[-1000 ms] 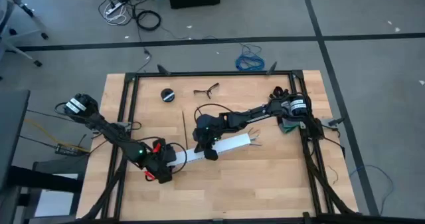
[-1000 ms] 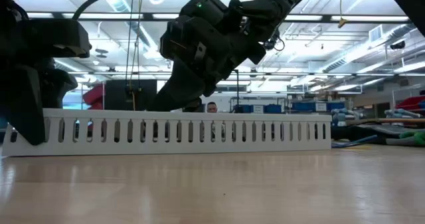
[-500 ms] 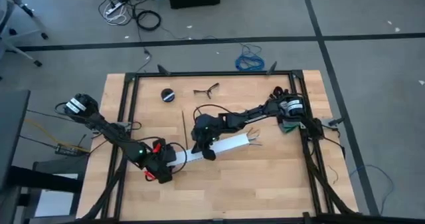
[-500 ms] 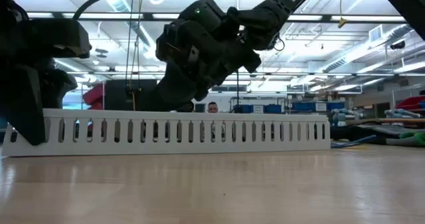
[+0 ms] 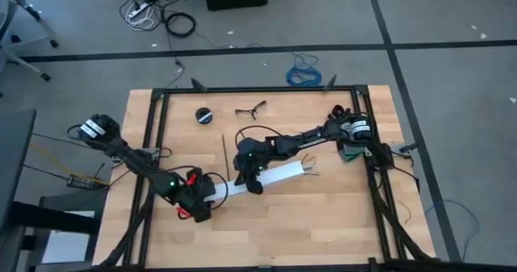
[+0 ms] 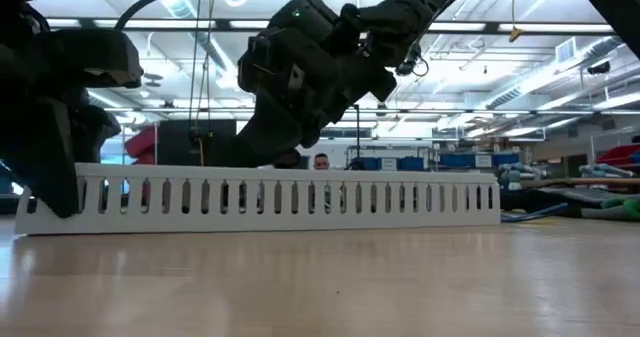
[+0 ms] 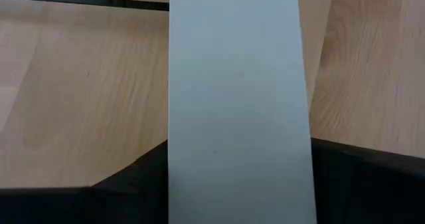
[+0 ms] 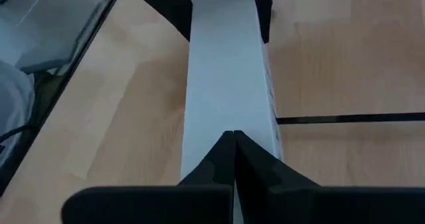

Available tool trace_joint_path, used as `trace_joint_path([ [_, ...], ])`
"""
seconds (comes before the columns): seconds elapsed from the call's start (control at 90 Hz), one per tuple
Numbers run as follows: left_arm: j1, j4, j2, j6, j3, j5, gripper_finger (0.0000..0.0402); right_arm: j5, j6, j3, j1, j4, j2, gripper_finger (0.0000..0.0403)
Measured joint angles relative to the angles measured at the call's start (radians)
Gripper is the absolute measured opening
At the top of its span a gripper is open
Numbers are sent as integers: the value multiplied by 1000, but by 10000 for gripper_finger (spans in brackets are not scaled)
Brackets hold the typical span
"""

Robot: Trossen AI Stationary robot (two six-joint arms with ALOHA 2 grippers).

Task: Ziptie cables
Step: Close the white cable duct

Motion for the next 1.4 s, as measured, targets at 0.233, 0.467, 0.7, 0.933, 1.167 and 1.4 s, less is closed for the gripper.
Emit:
trace_joint_path([
  [0.233,0,1,0,0,0,0,234,-12,-2,0,-4,-39,-3,0],
  [0.467,0,0,0,0,0,1,234,-23,-4,1,-5,-77,-17,0],
  [0.7,-1,-1,0,0,0,2,234,-21,-6,2,-4,-76,-17,0],
  [0.933,-2,-5,-2,0,0,7,234,-33,-5,0,-2,-40,-15,0],
  [1.167,-2,-3,-2,0,0,7,234,-37,-4,-1,-1,-26,-15,0],
  [1.4,-2,-1,-2,0,0,7,234,-41,-3,-2,-1,-17,-15,0],
])
